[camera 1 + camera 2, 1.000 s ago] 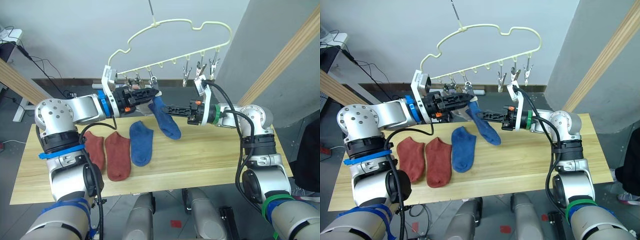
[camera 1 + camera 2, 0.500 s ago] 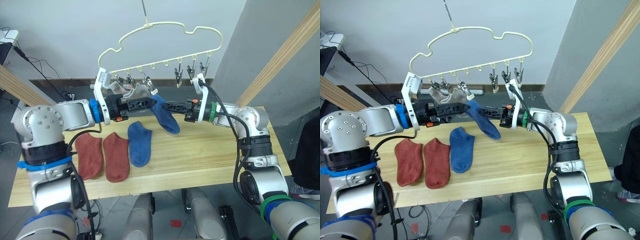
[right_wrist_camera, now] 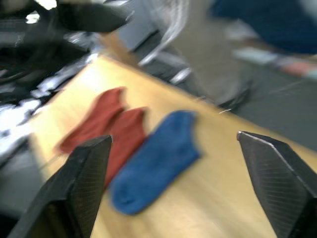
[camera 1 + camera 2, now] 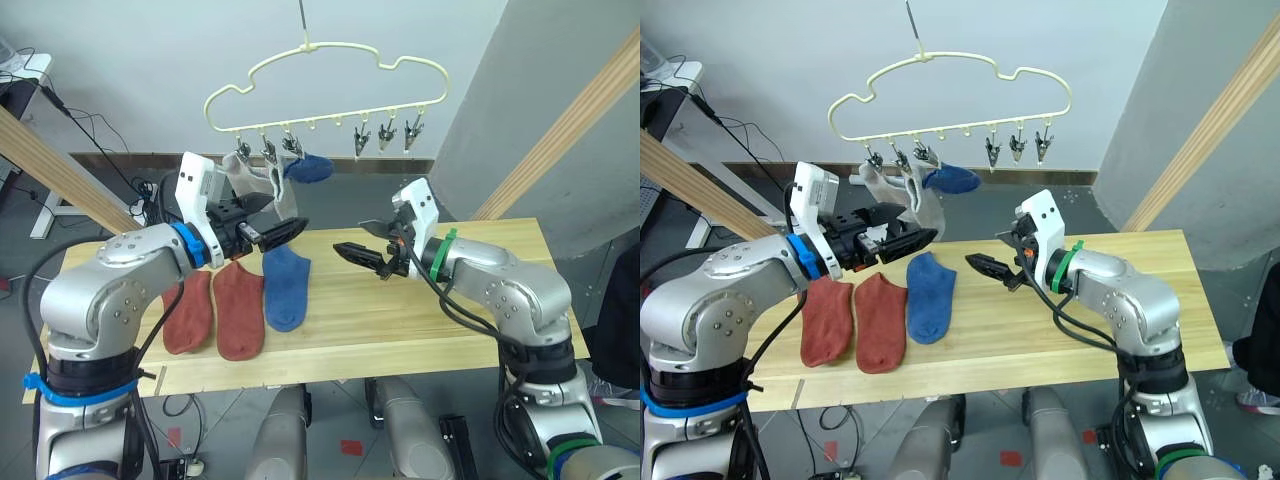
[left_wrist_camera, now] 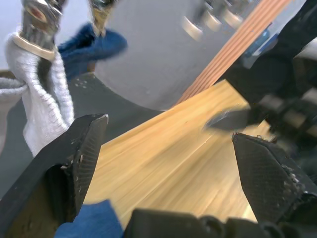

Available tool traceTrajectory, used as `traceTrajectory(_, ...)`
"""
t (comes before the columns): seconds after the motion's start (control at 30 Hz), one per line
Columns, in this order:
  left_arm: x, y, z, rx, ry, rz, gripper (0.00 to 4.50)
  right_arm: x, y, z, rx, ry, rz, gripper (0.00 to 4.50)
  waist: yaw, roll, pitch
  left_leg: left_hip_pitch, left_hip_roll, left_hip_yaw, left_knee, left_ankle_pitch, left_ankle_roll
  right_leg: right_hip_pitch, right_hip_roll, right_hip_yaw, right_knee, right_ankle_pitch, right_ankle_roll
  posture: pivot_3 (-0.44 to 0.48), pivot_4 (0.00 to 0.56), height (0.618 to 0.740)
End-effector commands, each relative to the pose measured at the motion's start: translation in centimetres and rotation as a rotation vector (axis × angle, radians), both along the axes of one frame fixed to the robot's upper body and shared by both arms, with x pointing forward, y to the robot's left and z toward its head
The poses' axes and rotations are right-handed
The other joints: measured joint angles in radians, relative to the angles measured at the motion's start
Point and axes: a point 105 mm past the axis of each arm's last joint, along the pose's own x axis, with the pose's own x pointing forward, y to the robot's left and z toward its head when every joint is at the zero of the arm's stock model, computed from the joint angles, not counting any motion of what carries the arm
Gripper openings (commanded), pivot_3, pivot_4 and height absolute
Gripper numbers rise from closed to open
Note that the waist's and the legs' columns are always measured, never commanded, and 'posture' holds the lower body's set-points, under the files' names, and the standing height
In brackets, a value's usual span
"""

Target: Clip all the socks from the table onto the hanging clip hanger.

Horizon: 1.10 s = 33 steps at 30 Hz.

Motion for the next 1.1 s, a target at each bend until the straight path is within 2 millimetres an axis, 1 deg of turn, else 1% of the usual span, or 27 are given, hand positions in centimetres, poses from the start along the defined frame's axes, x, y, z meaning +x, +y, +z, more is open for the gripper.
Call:
traceTrajectory(0.03,-1.0,0.7,2.1,0.025,-0.167,0.035,4.50,0.0,-0.1,3.3,-0.002,-0.224,-0.182,4.07,-0.001,0.000,0.000,0.000,0.000,0.000,0.000,0.000,0.000,0.000,0.000,0.000,0.000,0.000,0.000,-0.020,0.365,0.740)
traceTrajectory(0.1,-1.0,1.6,2.3,0.017,-0.195,0.099,4.50,0.3,0.1,4.6,0.044,-0.280,-0.275,4.07,-0.001,0.000,0.000,0.001,0.000,0.000,-0.001,0.000,0.000,0.000,0.001,0.000,0.000,0.000,0.000,-0.022,0.370,0.740)
traceTrajectory(0.17,-1.2,2.0,2.4,0.027,-0.230,0.130,4.50,0.6,0.4,5.3,0.047,-0.322,-0.328,4.07,0.000,0.000,0.000,0.001,0.000,0.000,0.000,0.001,0.000,0.000,0.001,0.000,0.000,0.000,0.000,-0.022,0.370,0.740)
traceTrajectory(0.23,-1.3,2.0,2.6,0.029,-0.248,0.144,4.50,1.0,0.6,5.6,0.056,-0.337,-0.357,4.07,0.001,0.000,0.000,0.001,0.000,0.001,0.000,0.001,0.000,0.000,0.001,-0.001,0.000,0.000,0.000,-0.013,0.378,0.740)
traceTrajectory(0.37,-2.9,1.4,4.1,-0.060,-0.280,0.169,4.50,2.1,1.6,6.4,0.094,-0.372,-0.457,4.07,0.003,0.000,0.000,0.000,0.000,0.001,0.000,0.001,0.000,0.001,0.001,-0.002,0.000,0.000,0.000,0.002,0.376,0.740)
traceTrajectory(0.5,-4.0,1.1,5.0,-0.099,-0.286,0.175,4.50,2.3,1.8,6.5,0.133,-0.373,-0.483,4.07,0.006,0.000,0.000,0.000,0.000,0.000,0.000,0.001,-0.001,0.001,0.001,-0.002,0.000,0.000,0.000,0.025,0.375,0.740)
traceTrajectory(0.67,-4.8,0.4,6.0,-0.138,-0.278,0.105,4.50,2.8,2.4,6.9,0.152,-0.390,-0.494,4.07,0.010,0.000,0.000,0.000,0.000,0.000,0.000,0.001,0.000,0.001,0.001,-0.002,0.000,0.000,0.000,0.036,0.376,0.740)
traceTrajectory(0.73,-5.0,0.2,6.3,-0.150,-0.262,0.068,4.50,3.2,2.6,7.3,0.159,-0.403,-0.510,4.07,0.009,0.000,0.000,0.001,0.000,0.000,0.000,0.000,0.001,0.001,0.002,-0.002,0.000,0.000,0.000,0.042,0.373,0.740)
traceTrajectory(0.83,-5.6,-0.1,6.1,-0.148,-0.233,0.002,4.50,3.7,3.0,7.8,0.174,-0.423,-0.521,4.07,0.010,0.000,0.000,0.001,0.000,0.000,0.000,0.000,0.001,0.001,0.003,-0.002,0.001,0.000,0.000,0.044,0.372,0.740)
traceTrajectory(1.0,-5.2,0.4,6.3,-0.139,-0.235,0.016,4.50,3.7,3.6,8.0,0.186,-0.433,-0.513,4.07,0.012,0.000,0.000,0.001,0.000,0.000,-0.001,0.001,-0.001,0.001,0.002,-0.002,0.000,0.000,0.000,0.043,0.368,0.740)
traceTrajectory(1.1,-4.8,0.9,6.3,-0.121,-0.250,0.037,4.50,3.2,3.9,7.9,0.190,-0.431,-0.508,4.07,0.013,0.000,0.000,0.001,0.000,0.000,-0.001,0.001,-0.001,0.001,0.002,-0.002,0.000,0.000,0.000,0.042,0.367,0.740)
